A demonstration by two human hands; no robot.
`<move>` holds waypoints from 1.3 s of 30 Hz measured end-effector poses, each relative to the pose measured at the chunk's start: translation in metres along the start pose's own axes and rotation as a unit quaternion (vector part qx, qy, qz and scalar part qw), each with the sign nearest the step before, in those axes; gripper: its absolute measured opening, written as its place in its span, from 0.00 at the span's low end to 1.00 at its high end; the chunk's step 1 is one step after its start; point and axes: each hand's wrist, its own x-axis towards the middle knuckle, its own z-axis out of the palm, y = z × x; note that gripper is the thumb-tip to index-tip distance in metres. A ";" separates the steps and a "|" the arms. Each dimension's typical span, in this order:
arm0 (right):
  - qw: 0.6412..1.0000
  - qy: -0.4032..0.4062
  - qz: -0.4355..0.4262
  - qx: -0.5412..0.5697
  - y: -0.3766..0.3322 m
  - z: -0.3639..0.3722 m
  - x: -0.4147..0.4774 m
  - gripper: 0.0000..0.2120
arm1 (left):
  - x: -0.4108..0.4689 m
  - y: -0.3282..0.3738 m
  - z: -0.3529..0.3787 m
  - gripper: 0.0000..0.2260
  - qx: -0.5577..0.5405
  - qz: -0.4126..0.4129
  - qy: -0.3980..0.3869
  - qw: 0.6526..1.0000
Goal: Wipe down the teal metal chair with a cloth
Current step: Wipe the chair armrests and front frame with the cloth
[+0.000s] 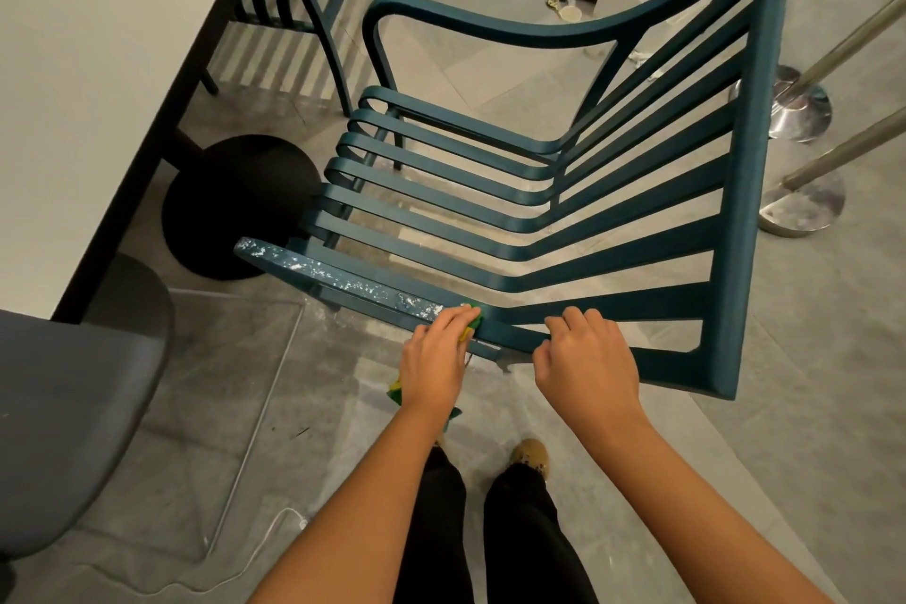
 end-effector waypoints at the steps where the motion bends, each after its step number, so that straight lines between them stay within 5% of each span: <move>1: 1.000 -0.003 0.000 -0.001 0.000 -0.001 0.000 0.17 | 0.000 -0.002 -0.002 0.17 0.004 -0.003 0.005 1.000; 10: 1.000 0.001 0.011 0.000 -0.002 0.000 -0.001 0.15 | -0.021 0.032 0.012 0.21 -0.018 0.106 0.022 0.994; 17: 1.000 0.012 0.022 0.003 -0.004 0.002 0.001 0.16 | -0.018 0.025 0.025 0.23 -0.001 0.063 0.088 0.994; 30: 0.999 0.001 0.030 0.016 -0.011 0.007 0.005 0.17 | 0.010 -0.022 -0.004 0.23 0.101 0.018 -0.018 0.995; 35: 0.999 -0.008 0.031 0.021 -0.015 0.014 0.012 0.17 | 0.001 -0.021 -0.011 0.20 -0.006 0.010 0.057 0.998; 39: 0.999 0.001 0.034 0.020 -0.016 0.018 0.015 0.16 | -0.010 -0.010 0.004 0.24 -0.025 0.068 -0.005 0.997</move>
